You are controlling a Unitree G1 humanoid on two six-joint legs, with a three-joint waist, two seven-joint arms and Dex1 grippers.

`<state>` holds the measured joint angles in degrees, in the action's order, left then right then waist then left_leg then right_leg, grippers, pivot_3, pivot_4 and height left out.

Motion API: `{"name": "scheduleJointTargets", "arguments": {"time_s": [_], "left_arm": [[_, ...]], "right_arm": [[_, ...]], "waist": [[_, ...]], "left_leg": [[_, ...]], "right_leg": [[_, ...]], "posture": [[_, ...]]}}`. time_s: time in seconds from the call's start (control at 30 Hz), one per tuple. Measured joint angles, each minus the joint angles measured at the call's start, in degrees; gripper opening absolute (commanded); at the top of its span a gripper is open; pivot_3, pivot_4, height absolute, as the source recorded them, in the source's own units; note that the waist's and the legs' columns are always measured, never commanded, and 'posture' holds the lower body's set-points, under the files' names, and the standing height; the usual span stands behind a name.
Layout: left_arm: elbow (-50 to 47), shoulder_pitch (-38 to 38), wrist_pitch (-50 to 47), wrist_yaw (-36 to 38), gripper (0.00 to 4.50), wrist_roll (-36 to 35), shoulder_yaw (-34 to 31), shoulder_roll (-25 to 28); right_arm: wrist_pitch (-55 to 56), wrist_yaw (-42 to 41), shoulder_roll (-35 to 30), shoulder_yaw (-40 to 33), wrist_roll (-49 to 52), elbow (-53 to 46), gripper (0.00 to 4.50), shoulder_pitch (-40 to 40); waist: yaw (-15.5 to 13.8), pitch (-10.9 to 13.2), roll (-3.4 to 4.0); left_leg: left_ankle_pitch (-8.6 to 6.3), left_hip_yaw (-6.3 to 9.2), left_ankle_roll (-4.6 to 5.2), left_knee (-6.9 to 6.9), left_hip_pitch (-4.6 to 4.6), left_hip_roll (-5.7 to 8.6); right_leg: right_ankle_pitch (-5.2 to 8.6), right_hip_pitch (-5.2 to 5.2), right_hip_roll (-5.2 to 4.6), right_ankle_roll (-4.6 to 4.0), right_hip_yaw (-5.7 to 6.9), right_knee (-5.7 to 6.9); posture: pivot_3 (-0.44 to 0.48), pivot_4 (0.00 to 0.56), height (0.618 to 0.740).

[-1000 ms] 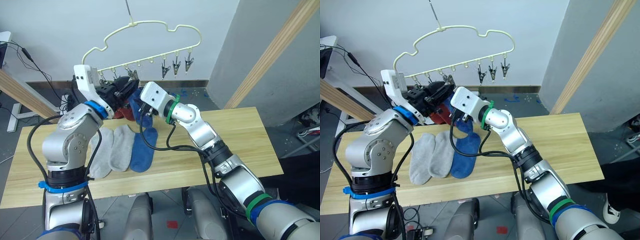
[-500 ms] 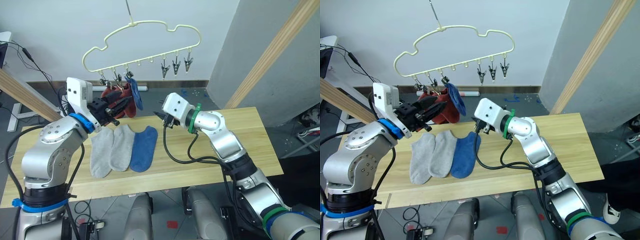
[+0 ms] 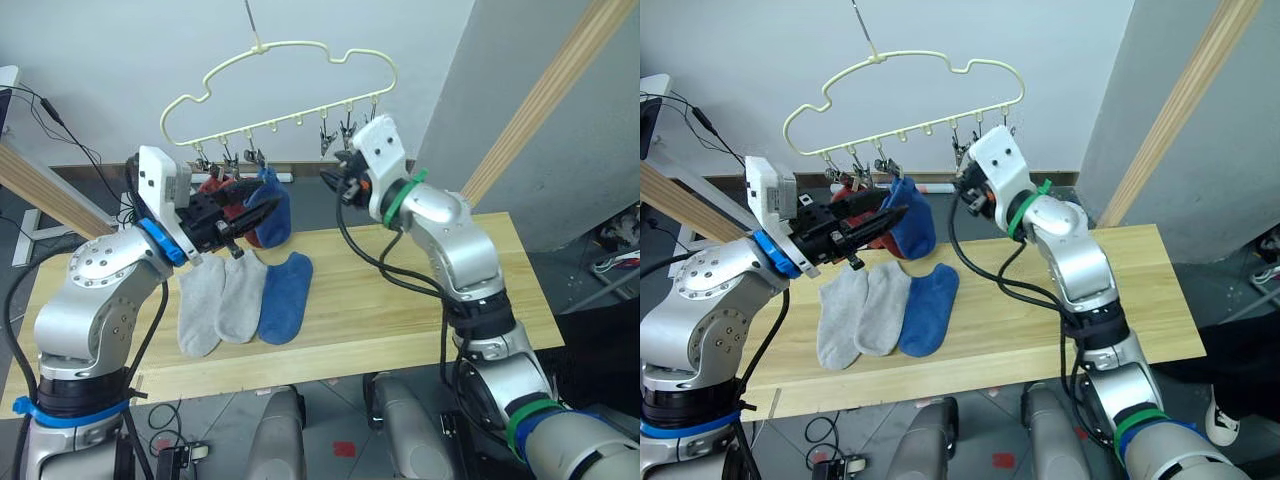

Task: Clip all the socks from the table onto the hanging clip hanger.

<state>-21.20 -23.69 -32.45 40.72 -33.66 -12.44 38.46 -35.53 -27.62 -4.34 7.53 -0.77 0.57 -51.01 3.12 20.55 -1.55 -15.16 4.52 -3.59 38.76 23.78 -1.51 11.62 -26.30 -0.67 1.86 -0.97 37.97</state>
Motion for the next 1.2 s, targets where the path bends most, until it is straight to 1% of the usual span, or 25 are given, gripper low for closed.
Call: {"name": "scheduleJointTargets", "arguments": {"time_s": [0.13, 0.27, 0.5, 0.77, 1.2], "left_arm": [[1.27, -2.01, -0.06, 0.33, 1.93, -0.18, 0.63, 0.02], [1.30, -2.69, -0.06, 0.71, 1.93, -0.18, 1.00, 0.02], [1.38, -3.01, -0.06, 1.13, 1.93, -0.15, 1.00, 0.02], [1.73, -4.48, -0.17, 1.25, 1.93, -0.30, 1.00, 0.01], [1.74, -4.47, -0.77, 1.35, 1.93, -0.35, 1.00, -0.20]], "right_arm": [[-0.40, 2.74, 1.36, -1.16, 0.49, 4.00, 1.87, -2.15], [-1.08, 4.02, 2.10, -1.76, 1.80, 5.76, 1.87, -3.77], [-0.23, 5.09, 2.78, -1.80, 2.60, 7.96, 1.87, -4.44], [3.81, 6.46, 3.82, -1.98, 4.20, 11.31, 1.87, -8.27], [5.92, 6.92, 4.91, -2.92, 5.47, 14.43, 1.87, -9.76]], "waist": [[-0.12, 0.00, 0.00], [-0.15, 0.00, 0.00], [-0.14, 0.00, 0.00], [-0.13, 0.00, 0.00], [-0.20, 0.00, 0.00]], "left_leg": [[0.00, 0.01, 0.00, -0.01, 0.05, 0.01], [-0.01, 0.01, 0.01, -0.04, 0.05, 0.02], [-0.01, 0.01, 0.01, -0.06, 0.05, 0.01], [-0.01, 0.00, 0.01, -0.06, 0.06, 0.00], [-0.01, 0.01, 0.01, -0.06, 0.07, 0.00]], "right_leg": [[0.00, -0.02, -0.01, 0.00, 0.01, -0.02], [0.00, -0.04, -0.02, -0.01, 0.01, -0.03], [0.00, -0.05, -0.01, -0.01, 0.01, -0.02], [-0.01, -0.07, -0.01, -0.01, 0.01, -0.01], [-0.01, -0.08, -0.01, -0.01, 0.02, -0.01]], "posture": [[-0.030, 0.327, 0.740], [-0.030, 0.327, 0.740], [-0.026, 0.322, 0.740], [-0.023, 0.323, 0.740], [-0.019, 0.326, 0.740]]}}
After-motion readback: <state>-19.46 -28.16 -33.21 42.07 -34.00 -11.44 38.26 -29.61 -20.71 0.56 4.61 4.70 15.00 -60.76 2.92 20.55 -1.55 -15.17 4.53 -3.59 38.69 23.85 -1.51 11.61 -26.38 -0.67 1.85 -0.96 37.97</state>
